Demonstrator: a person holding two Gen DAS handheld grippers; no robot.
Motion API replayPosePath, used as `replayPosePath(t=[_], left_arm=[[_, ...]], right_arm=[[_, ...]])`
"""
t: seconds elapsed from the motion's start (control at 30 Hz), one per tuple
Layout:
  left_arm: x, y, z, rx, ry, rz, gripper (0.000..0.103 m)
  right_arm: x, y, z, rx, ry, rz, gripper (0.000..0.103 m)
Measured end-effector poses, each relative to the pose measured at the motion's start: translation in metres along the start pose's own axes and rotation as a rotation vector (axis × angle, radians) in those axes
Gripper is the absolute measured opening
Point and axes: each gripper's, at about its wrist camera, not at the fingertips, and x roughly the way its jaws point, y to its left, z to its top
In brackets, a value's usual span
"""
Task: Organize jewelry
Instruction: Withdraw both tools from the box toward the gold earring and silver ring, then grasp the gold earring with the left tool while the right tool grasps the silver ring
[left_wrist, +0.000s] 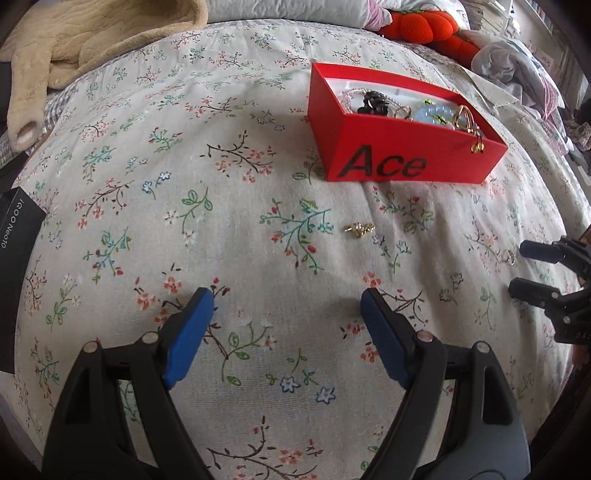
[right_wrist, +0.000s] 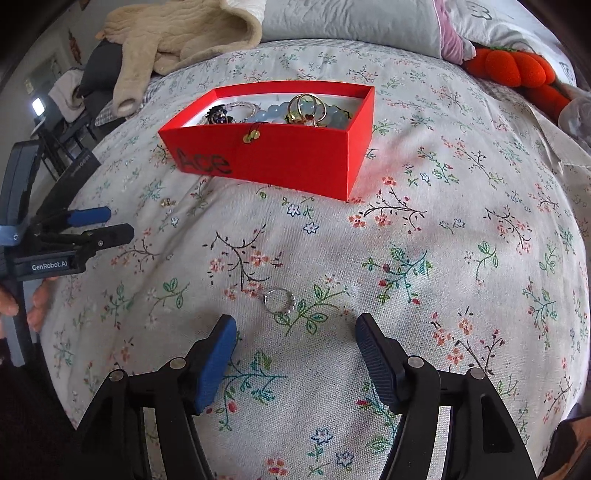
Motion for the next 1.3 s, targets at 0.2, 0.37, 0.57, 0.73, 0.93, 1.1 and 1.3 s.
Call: replayPosePath(t=[0.2, 0.37, 0.57, 0.73, 0.93, 1.1, 1.3], left_arm=[[0.000, -0.010, -0.007, 0.050, -0.063, 0.016, 0.085], [0.001, -0.010, -0.004, 0.044, -0.058, -0.010, 0.085], [0.005, -0.016, 0.003, 0.045, -0.044, -0.068, 0.085], [0.005, -0.024, 0.005, 0.072, -0.040, -0.095, 0.082], [0.005, -0.025, 0.011, 0.072, -0.042, -0.122, 0.056], [0.007, -0.024, 0.018, 0.062, -0.035, -0.142, 0.042], [0.013, -0.032, 0.025, 0.064, -0.017, -0.162, 0.022]], right_arm=[[0.000, -0.001, -0.003, -0.031, -0.029, 0.003, 0.068], [0.004, -0.002, 0.002, -0.033, -0.023, 0.004, 0.068], [0.007, 0.000, 0.008, -0.028, -0.026, -0.007, 0.057], [0.008, 0.004, 0.010, -0.038, -0.026, -0.012, 0.043], [0.009, 0.012, 0.012, -0.075, -0.024, 0.002, 0.021], [0.009, 0.014, 0.014, -0.074, -0.016, 0.003, 0.018], [0.007, 0.010, 0.015, -0.051, -0.017, 0.016, 0.018]])
